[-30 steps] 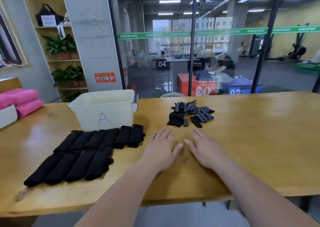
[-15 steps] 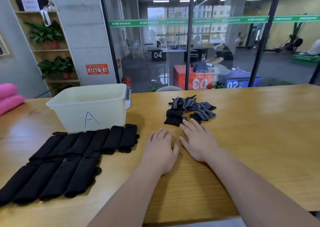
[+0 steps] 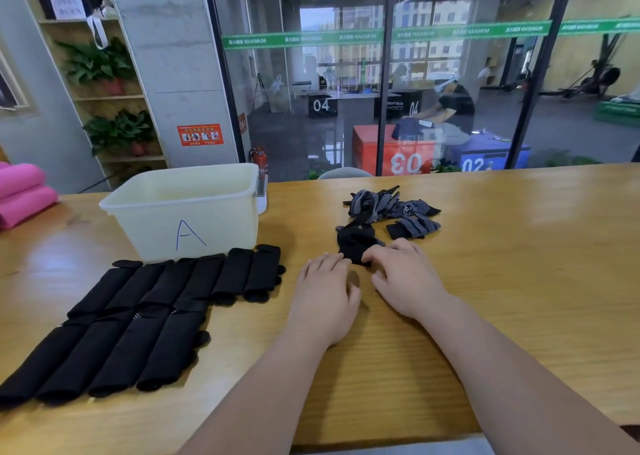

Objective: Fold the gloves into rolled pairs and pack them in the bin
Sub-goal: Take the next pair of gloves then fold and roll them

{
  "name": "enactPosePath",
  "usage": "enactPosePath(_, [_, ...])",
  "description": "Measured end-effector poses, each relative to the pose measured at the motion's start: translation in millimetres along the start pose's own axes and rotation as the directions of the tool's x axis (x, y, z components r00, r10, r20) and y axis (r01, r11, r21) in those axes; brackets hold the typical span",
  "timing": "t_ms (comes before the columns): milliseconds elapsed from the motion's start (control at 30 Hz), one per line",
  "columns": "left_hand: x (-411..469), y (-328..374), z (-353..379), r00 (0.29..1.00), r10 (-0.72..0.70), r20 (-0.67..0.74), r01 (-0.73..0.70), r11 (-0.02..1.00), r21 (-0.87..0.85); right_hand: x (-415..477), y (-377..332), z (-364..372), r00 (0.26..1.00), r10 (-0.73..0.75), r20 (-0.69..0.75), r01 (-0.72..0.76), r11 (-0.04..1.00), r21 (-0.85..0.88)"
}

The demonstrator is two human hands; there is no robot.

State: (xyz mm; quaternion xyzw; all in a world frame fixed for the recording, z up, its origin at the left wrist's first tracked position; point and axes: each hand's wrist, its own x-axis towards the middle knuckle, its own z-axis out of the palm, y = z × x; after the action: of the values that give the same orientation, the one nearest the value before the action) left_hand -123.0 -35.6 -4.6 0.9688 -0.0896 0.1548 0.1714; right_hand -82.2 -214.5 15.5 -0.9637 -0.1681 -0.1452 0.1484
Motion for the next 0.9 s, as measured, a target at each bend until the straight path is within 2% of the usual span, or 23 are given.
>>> enactPosePath(167, [-4,1,-3,0.997,0.071,0.005,-0.071,0.997,0.012,-11,6,-3,0.998,0.038,-0.047,-0.036,0.998,0.049])
enactPosePath(300, [-7,3,-8,0.987,0.156,-0.029,-0.157,0.987,-0.045,-24,15,1,0.982,0.133,-0.137,-0.112,0.983,0.147])
enactPosePath(433, [-11,3,-14,0.984,0.165,-0.065,-0.174,0.97,-0.171,-32,17,-1,0.953,0.237,-0.188,-0.246,0.969,-0.023])
enactPosePath(533, [-11,2,-15,0.988,0.123,-0.093,-0.135,0.982,-0.132,-32,15,0,0.937,0.309,-0.161,-0.327,0.94,-0.098])
enactPosePath(900, [-5,-2,-8,0.987,0.024,-0.162,-0.04,0.994,-0.101,-27,14,-3,0.962,0.229,-0.148,-0.229,0.973,0.023])
